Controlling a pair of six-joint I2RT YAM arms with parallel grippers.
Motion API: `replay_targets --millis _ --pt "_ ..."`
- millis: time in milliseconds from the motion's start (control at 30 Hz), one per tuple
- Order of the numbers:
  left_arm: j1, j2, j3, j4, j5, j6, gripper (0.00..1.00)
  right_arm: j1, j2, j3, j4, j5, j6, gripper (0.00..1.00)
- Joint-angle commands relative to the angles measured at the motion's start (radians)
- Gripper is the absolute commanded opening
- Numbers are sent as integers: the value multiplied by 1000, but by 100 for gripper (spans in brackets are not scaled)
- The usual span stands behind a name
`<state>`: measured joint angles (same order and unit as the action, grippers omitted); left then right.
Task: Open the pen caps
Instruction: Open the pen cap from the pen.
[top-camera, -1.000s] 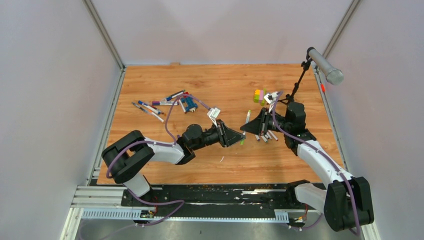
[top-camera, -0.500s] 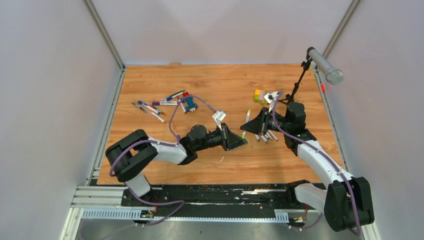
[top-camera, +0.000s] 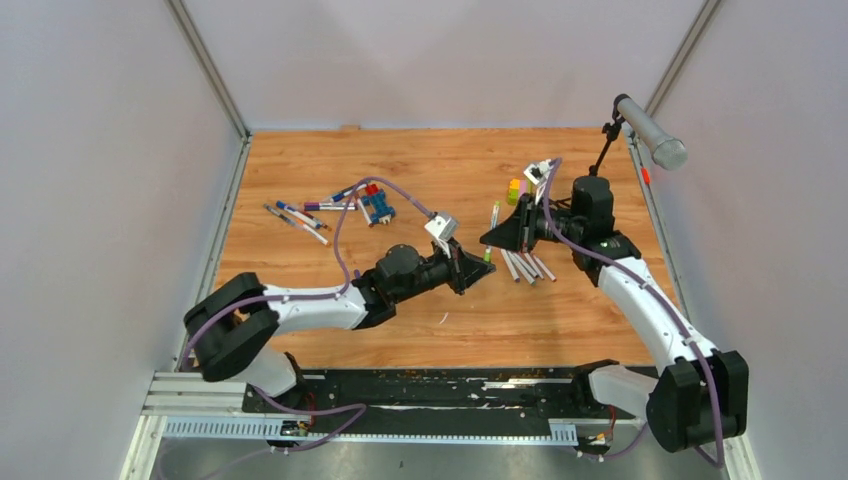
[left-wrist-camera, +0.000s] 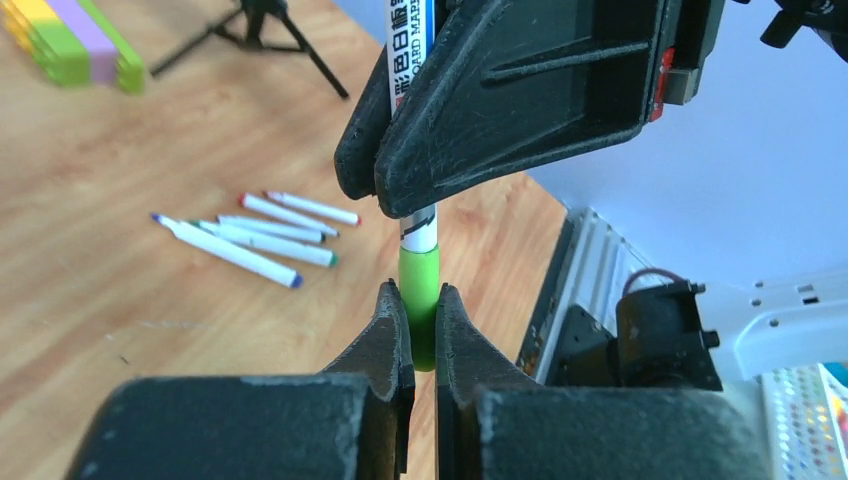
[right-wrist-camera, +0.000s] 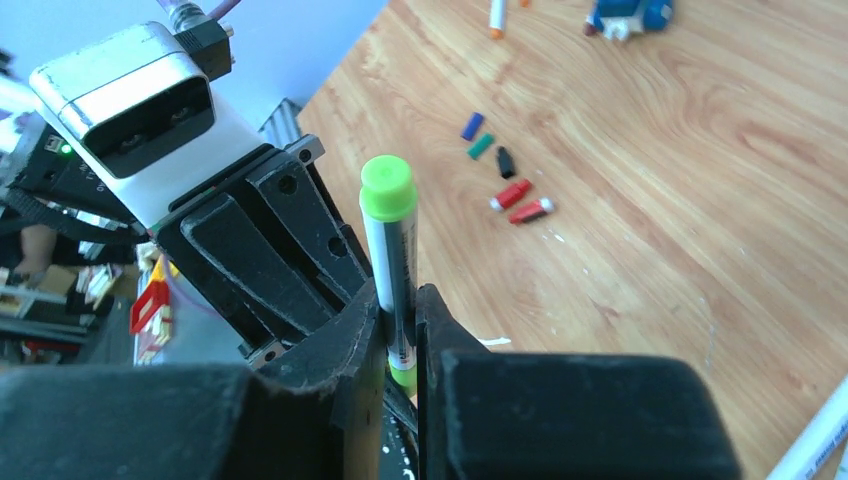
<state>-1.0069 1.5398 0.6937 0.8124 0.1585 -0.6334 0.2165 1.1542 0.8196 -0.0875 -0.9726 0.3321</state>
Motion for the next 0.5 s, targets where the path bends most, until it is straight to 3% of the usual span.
replay_targets --millis 0,200,333,467 --pt "-116 -109 -18 -230 -88 248 0 10 -39 175 -36 9 -56 0" --pt "-117 -171 -91 -168 -114 121 0 26 -65 305 -115 56 -127 0" --pt "-117 -143 -186 6 -91 -51 0 26 -74 383 -158 89 -178 0" --pt "-130 -136 -227 65 -94 -107 0 26 -70 400 -138 86 -171 0"
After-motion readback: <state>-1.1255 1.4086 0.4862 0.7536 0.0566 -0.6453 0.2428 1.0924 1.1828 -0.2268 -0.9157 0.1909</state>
